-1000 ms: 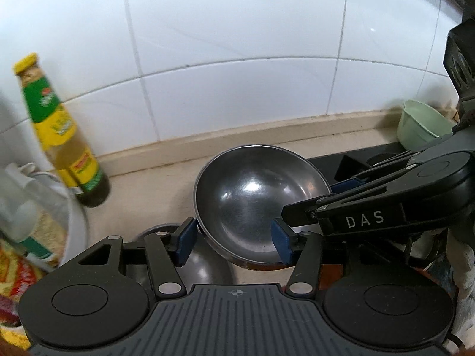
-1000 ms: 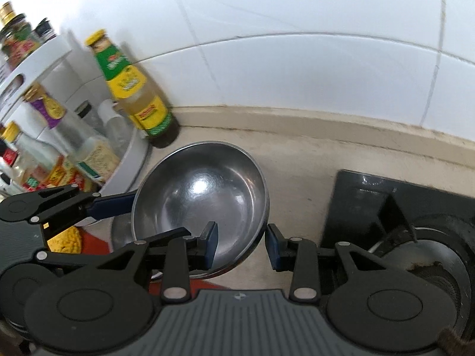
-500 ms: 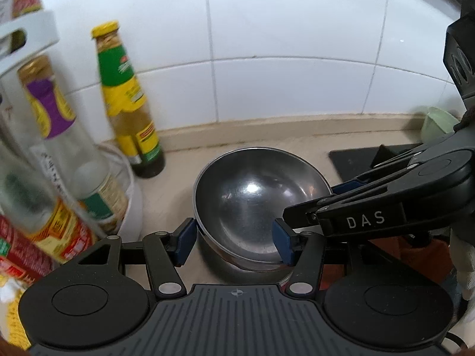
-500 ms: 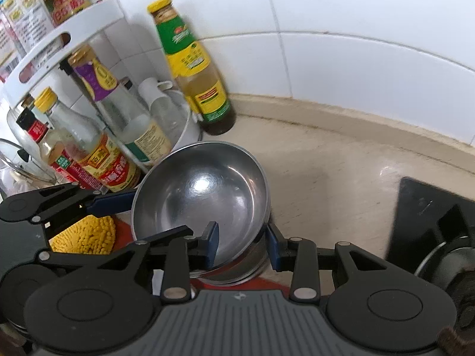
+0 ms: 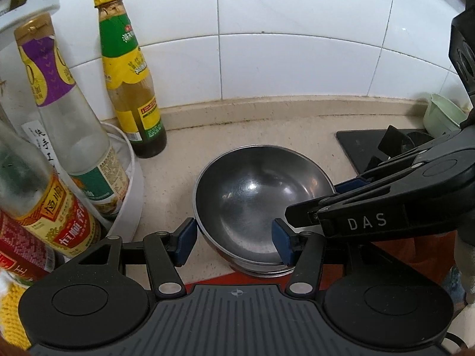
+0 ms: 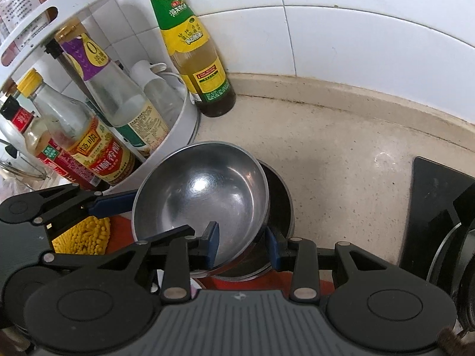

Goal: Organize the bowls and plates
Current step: 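Lower the steel bowl into the bowl stack with both grippers, then grip the rim of the nested steel bowl stack with both grippers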

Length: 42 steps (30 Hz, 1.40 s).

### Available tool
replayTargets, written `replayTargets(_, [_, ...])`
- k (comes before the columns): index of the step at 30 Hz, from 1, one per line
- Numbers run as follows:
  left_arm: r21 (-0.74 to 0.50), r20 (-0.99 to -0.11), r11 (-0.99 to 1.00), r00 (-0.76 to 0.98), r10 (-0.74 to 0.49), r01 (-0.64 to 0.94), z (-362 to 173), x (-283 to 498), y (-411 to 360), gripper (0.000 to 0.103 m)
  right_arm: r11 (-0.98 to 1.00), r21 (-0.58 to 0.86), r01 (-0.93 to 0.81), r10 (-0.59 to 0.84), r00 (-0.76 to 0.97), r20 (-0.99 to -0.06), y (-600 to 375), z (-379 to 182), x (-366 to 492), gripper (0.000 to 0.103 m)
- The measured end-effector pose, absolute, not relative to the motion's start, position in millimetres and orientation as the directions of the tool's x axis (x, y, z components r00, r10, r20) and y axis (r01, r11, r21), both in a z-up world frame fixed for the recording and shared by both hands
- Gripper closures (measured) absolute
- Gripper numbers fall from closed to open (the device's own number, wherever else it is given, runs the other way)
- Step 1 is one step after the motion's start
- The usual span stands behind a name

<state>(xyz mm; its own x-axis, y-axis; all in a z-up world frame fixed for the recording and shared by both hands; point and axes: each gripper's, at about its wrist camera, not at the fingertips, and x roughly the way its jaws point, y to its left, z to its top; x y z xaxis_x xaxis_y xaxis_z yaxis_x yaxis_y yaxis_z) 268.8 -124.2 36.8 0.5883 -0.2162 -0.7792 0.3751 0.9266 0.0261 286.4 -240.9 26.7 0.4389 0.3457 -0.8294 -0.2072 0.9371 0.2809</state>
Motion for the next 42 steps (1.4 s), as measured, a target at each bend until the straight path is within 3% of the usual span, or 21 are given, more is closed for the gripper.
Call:
replayTargets(19, [0.027,-0.806,0.907,0.546,-0.230,0.421,15.2,288.9,-129.7,0.040,0.953,0.196,-0.229,0.285,0.470,-0.836,-241.0,13.9,296.5,0.071])
replayTargets(28, [-0.012,-0.815,0.914,0.526,-0.245,0.406,16.9,299.8,-120.9,0.041,0.939,0.285,-0.194,0.343,0.431,-0.835,-255.1,5.1,302.5,0.071])
replayTargets(42, [0.004,-0.814,0.909,0.529,-0.239,0.416,17.0,294.1,-119.7,0.036,0.950,0.249,-0.190,0.308,0.428,-0.850,-253.8,1.7,296.4,0.069])
